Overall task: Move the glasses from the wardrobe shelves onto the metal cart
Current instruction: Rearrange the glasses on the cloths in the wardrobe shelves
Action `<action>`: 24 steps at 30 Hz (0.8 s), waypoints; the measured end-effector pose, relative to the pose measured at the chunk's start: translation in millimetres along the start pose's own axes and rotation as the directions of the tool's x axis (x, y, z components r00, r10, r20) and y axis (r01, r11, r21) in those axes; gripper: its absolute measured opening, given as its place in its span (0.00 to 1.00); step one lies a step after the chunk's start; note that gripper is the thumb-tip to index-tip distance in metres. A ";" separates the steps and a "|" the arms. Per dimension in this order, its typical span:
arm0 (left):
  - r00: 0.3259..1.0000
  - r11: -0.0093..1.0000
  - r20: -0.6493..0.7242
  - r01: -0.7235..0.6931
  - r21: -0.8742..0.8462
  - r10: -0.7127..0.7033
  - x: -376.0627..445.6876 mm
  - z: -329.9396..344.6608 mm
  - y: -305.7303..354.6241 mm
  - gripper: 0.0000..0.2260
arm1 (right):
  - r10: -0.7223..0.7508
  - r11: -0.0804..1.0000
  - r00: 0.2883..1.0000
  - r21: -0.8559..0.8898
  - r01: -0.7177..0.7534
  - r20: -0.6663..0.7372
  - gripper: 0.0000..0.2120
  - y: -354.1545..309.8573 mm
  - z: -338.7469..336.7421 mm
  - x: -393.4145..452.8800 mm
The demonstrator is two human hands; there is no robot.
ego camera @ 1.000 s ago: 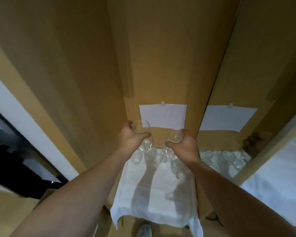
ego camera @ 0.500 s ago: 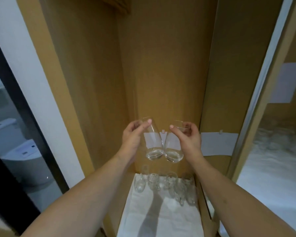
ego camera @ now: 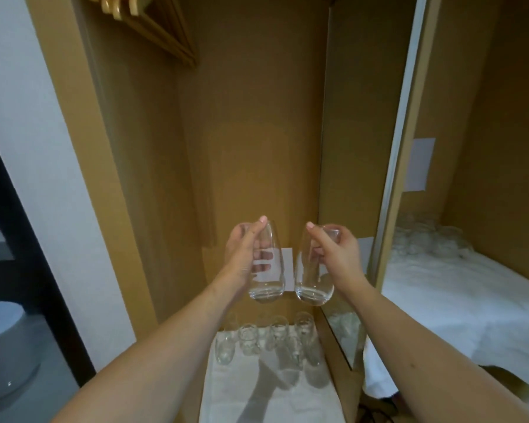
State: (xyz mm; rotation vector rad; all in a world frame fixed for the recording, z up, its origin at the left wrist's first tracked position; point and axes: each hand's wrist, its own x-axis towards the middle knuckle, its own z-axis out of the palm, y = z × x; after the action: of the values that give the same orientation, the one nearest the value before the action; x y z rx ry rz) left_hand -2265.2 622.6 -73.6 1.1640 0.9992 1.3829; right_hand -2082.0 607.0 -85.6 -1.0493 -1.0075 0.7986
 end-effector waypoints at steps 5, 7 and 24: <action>0.989 0.999 0.146 0.019 0.038 -0.024 -17.4 27.5 -11.0 0.21 | 0.014 0.998 0.994 -0.053 -0.020 -0.112 0.26 -13.1 -37.2 -27.2; 0.981 0.999 0.189 0.025 0.048 -0.034 -26.3 41.1 -15.9 0.22 | 0.027 0.997 0.990 -0.061 -0.036 -0.138 0.32 -18.1 -55.2 -38.7; 0.948 0.995 0.304 0.100 -0.006 -0.094 -96.9 197.2 -28.6 0.21 | 0.027 0.981 0.945 -0.172 -0.088 -0.327 0.26 -55.9 -222.6 -72.1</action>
State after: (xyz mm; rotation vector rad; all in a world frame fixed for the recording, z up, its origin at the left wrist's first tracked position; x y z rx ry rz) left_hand -2065.4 526.6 -77.3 1.2496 0.8081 1.0941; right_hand -1895.2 455.4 -88.7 -1.3269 -0.7815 0.5618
